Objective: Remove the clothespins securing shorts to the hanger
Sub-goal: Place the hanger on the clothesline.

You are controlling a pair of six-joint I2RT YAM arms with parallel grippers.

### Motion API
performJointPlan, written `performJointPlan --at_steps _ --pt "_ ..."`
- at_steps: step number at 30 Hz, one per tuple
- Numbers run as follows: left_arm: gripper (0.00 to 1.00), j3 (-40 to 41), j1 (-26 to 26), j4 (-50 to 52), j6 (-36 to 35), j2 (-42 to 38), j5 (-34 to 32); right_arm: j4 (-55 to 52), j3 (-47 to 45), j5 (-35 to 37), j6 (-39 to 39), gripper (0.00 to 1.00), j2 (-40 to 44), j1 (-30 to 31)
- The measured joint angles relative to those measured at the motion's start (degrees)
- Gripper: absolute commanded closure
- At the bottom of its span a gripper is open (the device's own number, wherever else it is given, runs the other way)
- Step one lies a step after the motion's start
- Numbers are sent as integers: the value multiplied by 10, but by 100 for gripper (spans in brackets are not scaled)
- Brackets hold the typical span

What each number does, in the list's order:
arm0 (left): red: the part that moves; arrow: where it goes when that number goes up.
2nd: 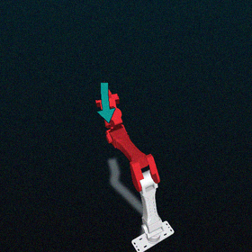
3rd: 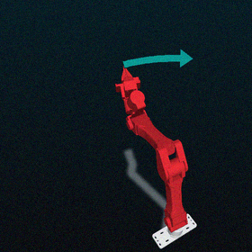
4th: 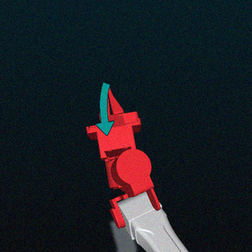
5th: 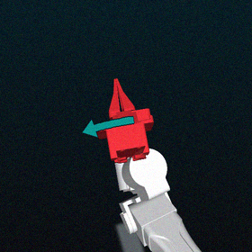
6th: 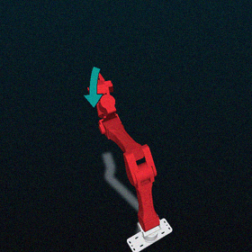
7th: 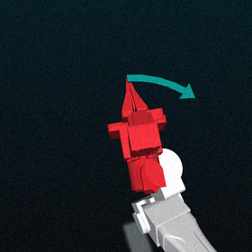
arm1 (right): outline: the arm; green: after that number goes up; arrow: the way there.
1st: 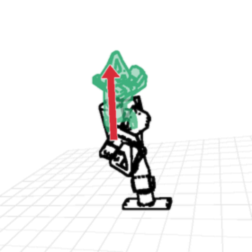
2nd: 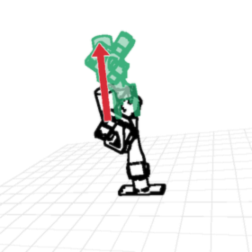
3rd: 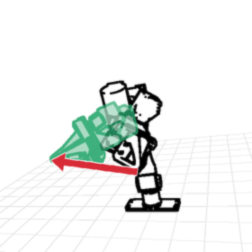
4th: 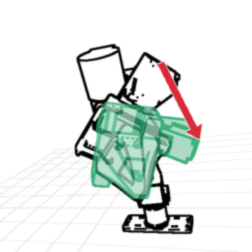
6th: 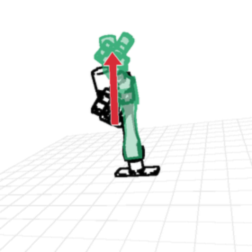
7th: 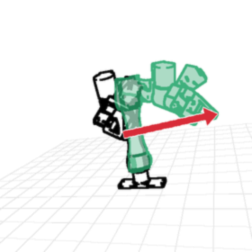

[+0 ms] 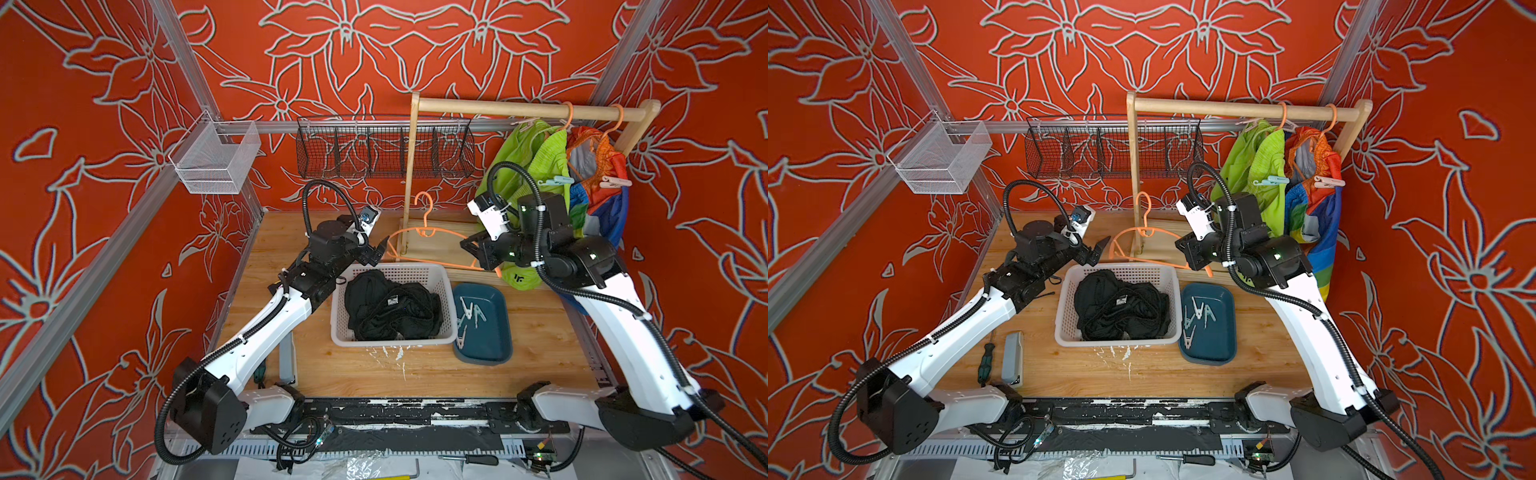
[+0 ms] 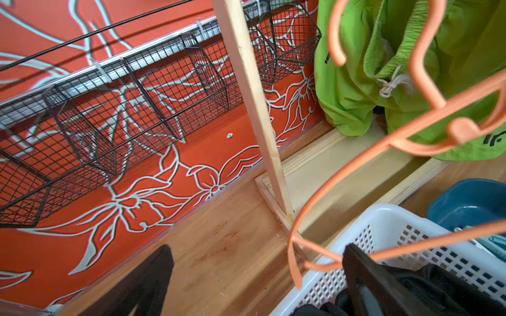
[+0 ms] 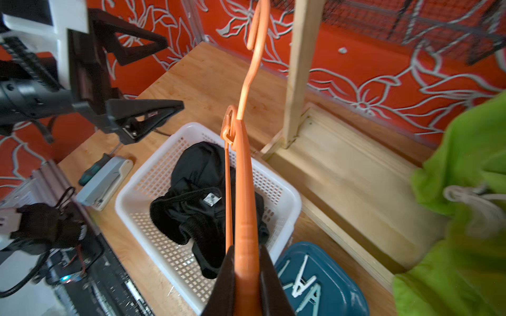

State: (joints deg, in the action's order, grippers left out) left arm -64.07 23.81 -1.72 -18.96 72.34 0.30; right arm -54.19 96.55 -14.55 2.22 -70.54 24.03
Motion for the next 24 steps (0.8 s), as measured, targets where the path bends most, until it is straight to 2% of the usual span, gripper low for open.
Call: performJointPlan --at_steps 4,11,24 --pt "3 -14 -27 10 33 1 -42 3 16 66 13 100 33 0" --pt "3 -30 -63 15 69 2 -107 0 71 143 34 100 35 0" --pt "3 -25 -70 13 74 2 -133 93 117 167 43 100 10 0"
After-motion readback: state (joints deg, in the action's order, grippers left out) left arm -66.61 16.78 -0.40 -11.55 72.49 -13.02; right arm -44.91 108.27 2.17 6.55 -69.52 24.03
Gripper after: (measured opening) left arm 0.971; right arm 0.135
